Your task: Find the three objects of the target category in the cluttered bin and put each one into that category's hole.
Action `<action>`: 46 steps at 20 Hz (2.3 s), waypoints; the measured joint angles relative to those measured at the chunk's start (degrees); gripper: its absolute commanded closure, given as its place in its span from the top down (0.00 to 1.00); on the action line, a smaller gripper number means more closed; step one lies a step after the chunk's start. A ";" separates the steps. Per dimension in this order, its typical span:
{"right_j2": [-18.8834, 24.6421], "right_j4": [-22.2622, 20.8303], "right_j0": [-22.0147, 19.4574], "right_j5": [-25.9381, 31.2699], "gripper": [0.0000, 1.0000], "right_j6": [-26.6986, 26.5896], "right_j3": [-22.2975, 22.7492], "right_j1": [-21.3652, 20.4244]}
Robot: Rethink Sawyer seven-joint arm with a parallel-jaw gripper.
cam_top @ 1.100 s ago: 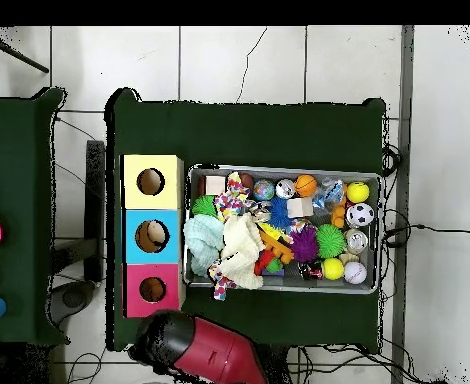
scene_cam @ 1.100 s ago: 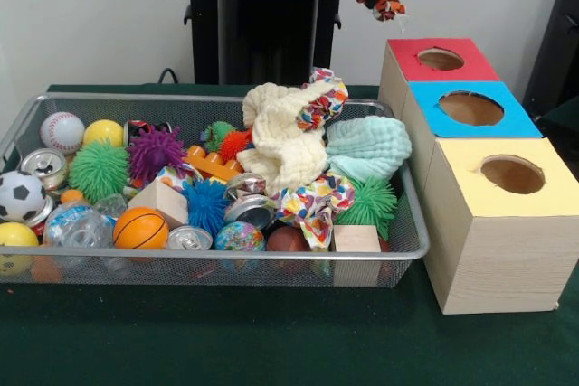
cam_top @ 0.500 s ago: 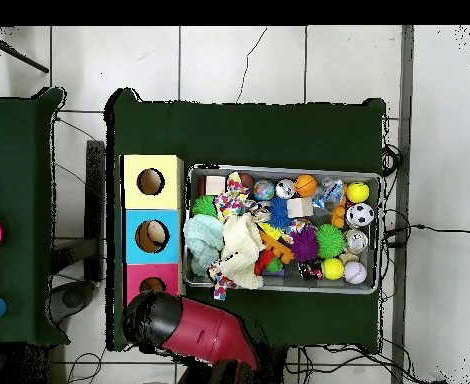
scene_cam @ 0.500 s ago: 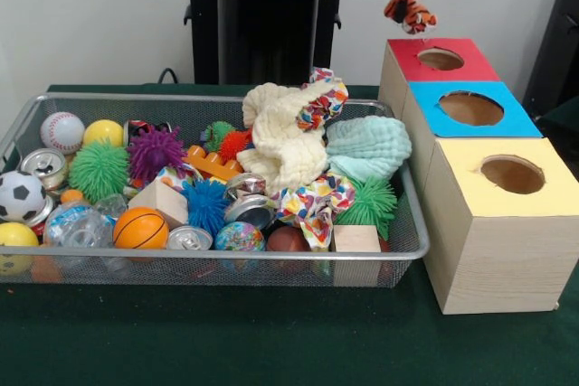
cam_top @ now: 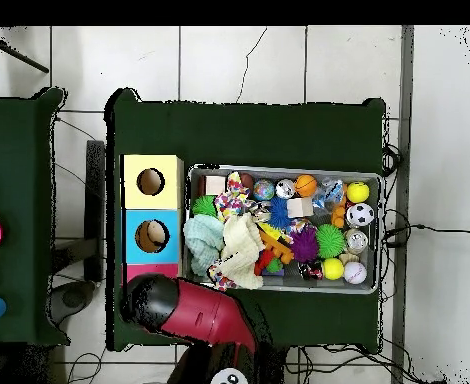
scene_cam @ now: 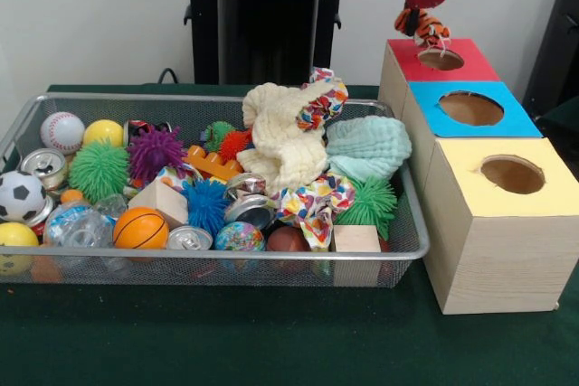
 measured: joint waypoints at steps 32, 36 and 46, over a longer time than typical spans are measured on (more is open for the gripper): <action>-1.94 3.27 6.69 0.12 0.00 0.06 -4.76 5.65; -3.47 3.25 7.35 0.15 0.00 0.06 -6.11 6.77; -5.56 1.70 8.05 1.72 1.00 0.06 -8.84 7.99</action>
